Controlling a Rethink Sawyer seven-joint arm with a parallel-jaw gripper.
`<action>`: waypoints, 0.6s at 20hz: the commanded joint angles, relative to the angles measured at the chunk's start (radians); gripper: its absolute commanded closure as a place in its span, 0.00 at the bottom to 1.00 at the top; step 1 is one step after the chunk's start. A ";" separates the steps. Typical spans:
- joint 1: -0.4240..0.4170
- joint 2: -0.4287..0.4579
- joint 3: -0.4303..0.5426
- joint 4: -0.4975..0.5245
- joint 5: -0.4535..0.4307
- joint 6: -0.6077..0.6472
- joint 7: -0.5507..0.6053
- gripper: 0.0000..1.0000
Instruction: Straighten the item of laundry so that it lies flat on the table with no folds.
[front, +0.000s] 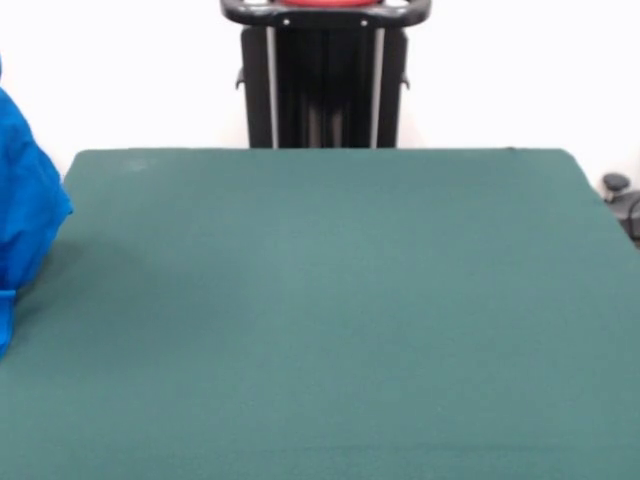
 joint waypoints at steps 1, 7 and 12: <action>0.117 0.005 0.032 0.165 -0.016 -0.037 0.054 1.00; 0.194 0.006 -0.014 0.186 -0.001 -0.058 0.138 1.00; 0.266 0.031 -0.070 0.200 -0.006 -0.112 0.209 1.00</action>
